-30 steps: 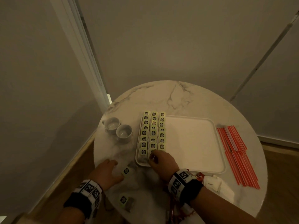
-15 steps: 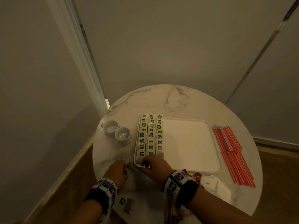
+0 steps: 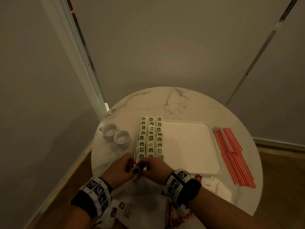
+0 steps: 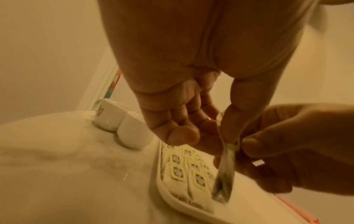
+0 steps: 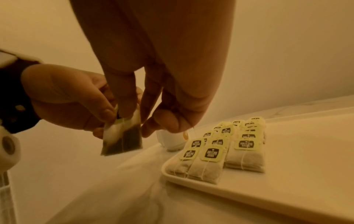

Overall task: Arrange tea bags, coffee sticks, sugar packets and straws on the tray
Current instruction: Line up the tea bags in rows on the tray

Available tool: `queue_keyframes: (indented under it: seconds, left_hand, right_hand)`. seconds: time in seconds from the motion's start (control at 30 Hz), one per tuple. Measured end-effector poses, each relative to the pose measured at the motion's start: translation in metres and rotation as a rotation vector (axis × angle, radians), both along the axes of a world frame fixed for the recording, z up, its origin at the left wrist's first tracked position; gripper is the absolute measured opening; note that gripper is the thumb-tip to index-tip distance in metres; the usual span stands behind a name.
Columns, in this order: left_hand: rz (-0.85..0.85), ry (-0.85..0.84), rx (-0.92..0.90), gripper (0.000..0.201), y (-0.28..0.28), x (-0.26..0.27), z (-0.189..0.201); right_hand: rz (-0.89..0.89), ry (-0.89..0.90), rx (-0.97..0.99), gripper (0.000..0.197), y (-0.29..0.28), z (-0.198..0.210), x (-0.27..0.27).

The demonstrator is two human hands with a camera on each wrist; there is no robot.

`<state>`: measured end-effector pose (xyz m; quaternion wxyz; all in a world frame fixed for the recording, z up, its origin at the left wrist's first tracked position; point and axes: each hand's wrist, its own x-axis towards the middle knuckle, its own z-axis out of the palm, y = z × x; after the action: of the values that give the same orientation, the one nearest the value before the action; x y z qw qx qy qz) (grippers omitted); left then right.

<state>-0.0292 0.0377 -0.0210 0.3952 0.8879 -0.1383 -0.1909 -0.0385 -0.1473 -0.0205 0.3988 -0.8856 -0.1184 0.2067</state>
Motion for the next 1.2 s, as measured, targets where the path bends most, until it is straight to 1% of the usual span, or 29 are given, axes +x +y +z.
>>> queue_keyframes:
  seconds: [0.13,0.23,0.37,0.43,0.5,0.57,0.63,0.67,0.77,0.87,0.93,1.0,1.03,1.13,1.2]
  left_hand:
    - [0.062,0.072,-0.133,0.025,-0.004,0.006,0.006]
    - [0.104,0.109,-0.215,0.024,-0.012,0.008,0.007]
    - [0.187,-0.008,-0.261,0.009,-0.024,0.010,0.006]
    - [0.236,-0.049,-0.282,0.011,-0.027,0.012,0.005]
    - [0.265,-0.069,-0.296,0.012,-0.029,0.015,0.005]
    - [0.269,-0.106,-0.275,0.012,-0.031,0.017,0.008]
    - [0.256,-0.134,-0.268,0.007,-0.035,0.018,0.012]
    - [0.251,-0.147,-0.267,0.004,-0.036,0.018,0.014]
    - [0.258,-0.193,-0.288,0.001,-0.038,0.018,0.017]
    - [0.252,-0.211,-0.302,0.003,-0.040,0.017,0.019]
    - [0.241,-0.221,-0.289,0.004,-0.042,0.017,0.019]
    - [0.238,-0.214,-0.284,0.003,-0.044,0.017,0.018]
    - [0.237,-0.202,-0.290,0.002,-0.044,0.018,0.018]
    - [0.274,-0.118,-0.384,0.009,-0.045,0.018,0.016]
    - [0.318,-0.079,-0.430,0.010,-0.047,0.018,0.015]
  right_hand:
    - [-0.041,0.073,0.040,0.032,-0.007,0.000,-0.002]
    - [-0.115,0.073,0.037,0.024,-0.014,0.000,-0.001]
    - [-0.176,-0.001,0.064,0.019,-0.020,0.003,0.000]
    - [-0.206,-0.044,0.097,0.019,-0.024,0.004,0.001]
    - [-0.243,-0.029,0.168,0.012,-0.026,0.006,0.001]
    - [-0.250,-0.038,0.176,0.010,-0.028,0.006,0.003]
    - [-0.236,-0.073,0.134,0.015,-0.030,0.007,0.006]
    - [-0.228,-0.081,0.153,0.017,-0.031,0.009,0.006]
    - [-0.264,-0.066,0.309,0.019,-0.032,0.012,0.006]
    - [-0.313,-0.091,0.320,0.016,-0.033,0.011,0.007]
    - [-0.303,-0.077,0.336,0.018,-0.033,0.012,0.007]
    - [-0.291,-0.042,0.366,0.025,-0.033,0.012,0.005]
    - [-0.301,-0.024,0.373,0.024,-0.033,0.011,0.005]
    - [-0.384,0.017,0.395,0.011,-0.035,0.006,0.006]
    - [-0.425,0.040,0.413,0.015,-0.035,0.003,0.007]
